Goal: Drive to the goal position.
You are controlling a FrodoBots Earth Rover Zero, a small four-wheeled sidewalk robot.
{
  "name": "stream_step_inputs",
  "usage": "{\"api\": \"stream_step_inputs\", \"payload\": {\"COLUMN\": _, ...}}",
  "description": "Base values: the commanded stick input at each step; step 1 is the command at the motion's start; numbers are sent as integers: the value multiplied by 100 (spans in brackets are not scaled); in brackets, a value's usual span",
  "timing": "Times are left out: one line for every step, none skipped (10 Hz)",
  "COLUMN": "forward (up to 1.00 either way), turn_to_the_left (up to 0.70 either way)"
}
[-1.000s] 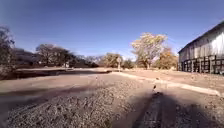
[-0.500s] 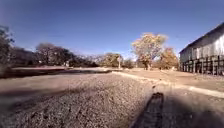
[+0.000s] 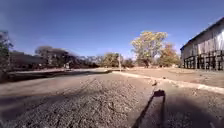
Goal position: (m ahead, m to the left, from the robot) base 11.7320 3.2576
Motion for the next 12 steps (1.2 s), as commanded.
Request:
{"api": "stream_step_inputs", "payload": {"forward": 70, "turn_to_the_left": 0}}
{"api": "stream_step_inputs", "payload": {"forward": 70, "turn_to_the_left": 0}}
{"api": "stream_step_inputs", "payload": {"forward": 70, "turn_to_the_left": 0}}
{"api": "stream_step_inputs", "payload": {"forward": 70, "turn_to_the_left": 0}}
{"api": "stream_step_inputs", "payload": {"forward": 70, "turn_to_the_left": 0}}
{"api": "stream_step_inputs", "payload": {"forward": 70, "turn_to_the_left": 0}}
{"api": "stream_step_inputs", "payload": {"forward": 70, "turn_to_the_left": 0}}
{"api": "stream_step_inputs", "payload": {"forward": 70, "turn_to_the_left": 17}}
{"api": "stream_step_inputs", "payload": {"forward": 70, "turn_to_the_left": 22}}
{"api": "stream_step_inputs", "payload": {"forward": 70, "turn_to_the_left": 27}}
{"api": "stream_step_inputs", "payload": {"forward": 70, "turn_to_the_left": 32}}
{"api": "stream_step_inputs", "payload": {"forward": 70, "turn_to_the_left": 28}}
